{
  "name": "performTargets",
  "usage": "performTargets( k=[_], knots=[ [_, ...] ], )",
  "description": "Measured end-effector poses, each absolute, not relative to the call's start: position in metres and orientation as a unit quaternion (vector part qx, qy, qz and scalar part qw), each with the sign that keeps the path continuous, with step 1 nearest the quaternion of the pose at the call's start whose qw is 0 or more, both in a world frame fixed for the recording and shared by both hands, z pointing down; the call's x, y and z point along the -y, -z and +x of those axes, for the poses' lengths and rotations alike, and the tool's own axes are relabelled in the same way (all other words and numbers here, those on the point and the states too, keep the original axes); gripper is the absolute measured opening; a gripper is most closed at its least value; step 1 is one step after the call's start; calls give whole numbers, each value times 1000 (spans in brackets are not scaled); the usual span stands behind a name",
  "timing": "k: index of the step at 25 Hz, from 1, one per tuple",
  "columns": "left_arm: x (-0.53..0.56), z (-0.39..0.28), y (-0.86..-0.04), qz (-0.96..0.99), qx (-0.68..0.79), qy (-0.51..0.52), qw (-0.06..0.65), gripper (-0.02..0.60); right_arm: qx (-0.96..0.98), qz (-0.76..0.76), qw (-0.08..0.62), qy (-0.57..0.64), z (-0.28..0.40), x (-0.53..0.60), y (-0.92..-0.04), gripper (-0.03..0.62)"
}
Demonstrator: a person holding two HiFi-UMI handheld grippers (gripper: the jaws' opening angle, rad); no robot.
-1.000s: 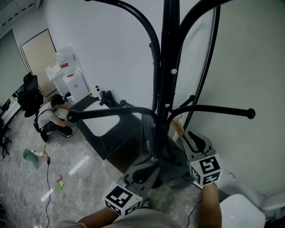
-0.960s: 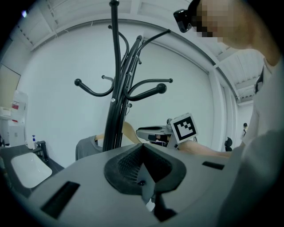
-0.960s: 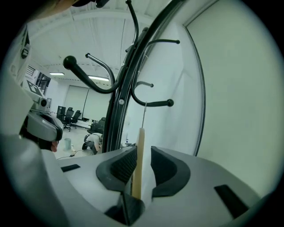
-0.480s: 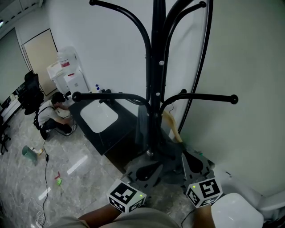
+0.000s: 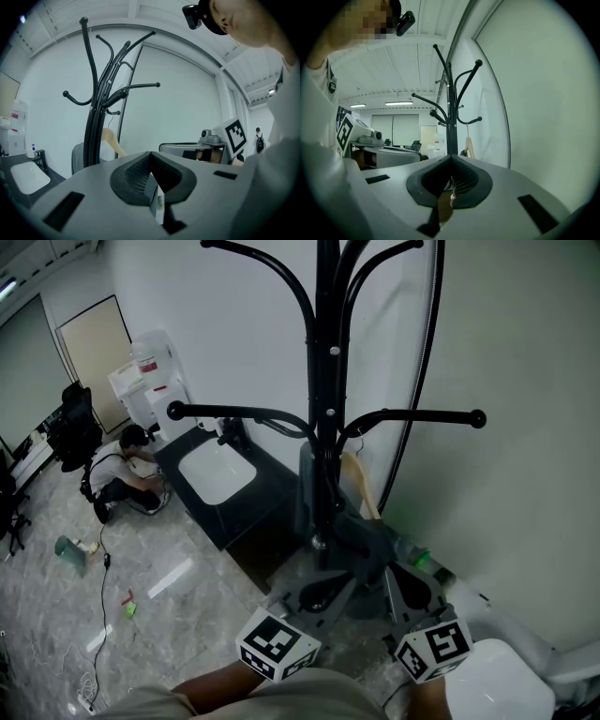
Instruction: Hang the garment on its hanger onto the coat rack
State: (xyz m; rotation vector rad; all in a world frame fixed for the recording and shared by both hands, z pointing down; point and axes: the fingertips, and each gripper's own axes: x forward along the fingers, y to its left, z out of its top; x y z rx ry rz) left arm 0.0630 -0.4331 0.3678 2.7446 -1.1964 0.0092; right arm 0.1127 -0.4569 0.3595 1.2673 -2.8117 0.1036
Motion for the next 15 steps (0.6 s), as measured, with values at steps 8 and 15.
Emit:
performTargets(
  k=[8, 15],
  knots=[
    [419, 72, -364, 914, 400, -4, 66, 5, 914, 405, 23, -27, 118, 443, -354, 14],
    [410, 73, -361, 913, 403, -4, 63, 5, 916, 401, 23, -25, 118, 436, -352, 14]
  ],
)
